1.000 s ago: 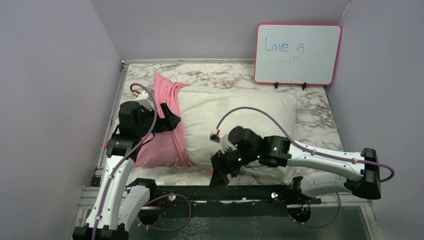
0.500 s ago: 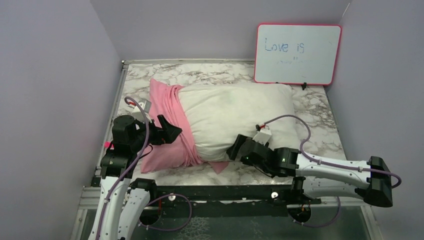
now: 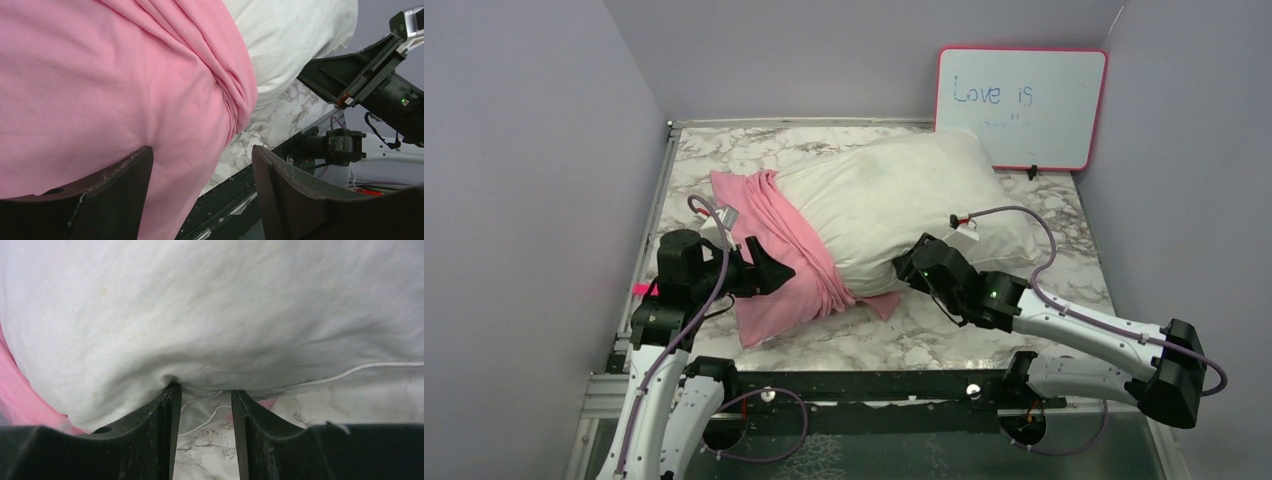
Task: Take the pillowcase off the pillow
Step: Remove the pillow from the pillowcase.
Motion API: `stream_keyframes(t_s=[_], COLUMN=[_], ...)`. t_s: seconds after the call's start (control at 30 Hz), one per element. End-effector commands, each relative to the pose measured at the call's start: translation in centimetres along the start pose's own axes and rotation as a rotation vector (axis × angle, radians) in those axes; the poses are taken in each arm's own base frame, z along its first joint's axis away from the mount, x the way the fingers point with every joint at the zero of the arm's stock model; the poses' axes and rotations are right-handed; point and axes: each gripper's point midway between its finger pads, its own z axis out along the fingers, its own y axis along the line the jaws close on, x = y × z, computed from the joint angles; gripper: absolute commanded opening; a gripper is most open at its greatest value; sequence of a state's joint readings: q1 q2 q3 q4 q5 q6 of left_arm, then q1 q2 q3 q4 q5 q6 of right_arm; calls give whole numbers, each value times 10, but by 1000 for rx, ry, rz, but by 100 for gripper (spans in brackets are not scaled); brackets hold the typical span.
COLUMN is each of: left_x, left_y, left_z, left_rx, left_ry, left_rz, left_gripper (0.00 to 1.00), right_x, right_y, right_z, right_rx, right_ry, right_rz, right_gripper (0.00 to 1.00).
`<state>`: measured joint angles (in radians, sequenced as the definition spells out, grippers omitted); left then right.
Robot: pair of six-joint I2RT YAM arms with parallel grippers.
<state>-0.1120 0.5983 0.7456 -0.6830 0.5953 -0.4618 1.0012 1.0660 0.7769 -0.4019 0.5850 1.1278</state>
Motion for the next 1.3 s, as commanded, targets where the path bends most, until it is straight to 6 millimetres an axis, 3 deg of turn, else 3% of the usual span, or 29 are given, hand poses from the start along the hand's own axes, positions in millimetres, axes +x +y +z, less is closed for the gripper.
stream_keyframes(t_s=[0.0,0.13,0.27,0.37,0.47,0.5,0.57,0.67,0.7,0.83,1.1,1.27], left_x=[-4,-13,-33,-19,-9,-6,4,24,30,51,91,84], left_y=[-5,5,-21,-43,-46,-44,-37,-33,-33,-37,-26,0], left_z=[0,16,32,52,54,52,51,58,61,72,85,87], left_rx=[7,-78,-137,-166,-267,-291,-317,-316,-319,-345,-413,-505], left_ry=[7,46,33,72,-18,-51,-95,-102,-100,-105,-135,-241], left_rz=[16,53,159,211,186,160,104,57,56,86,73,95], left_gripper=[74,72,71,69,68,68,67,67,67,68,74,72], right_x=[-14,-9,5,11,16,17,20,24,25,24,6,-1], right_y=[25,33,15,4,-2,-2,-2,5,7,19,41,47], right_z=[3,2,8,13,19,22,28,37,39,42,21,8], right_rx=[-74,-73,-14,20,50,53,56,20,4,-57,-163,-205], right_ry=[-52,-10,20,17,10,10,12,18,22,23,17,26], right_rz=[14,16,86,122,159,164,174,211,223,242,190,173], right_gripper=[47,74,94,98,100,98,85,52,36,2,0,0])
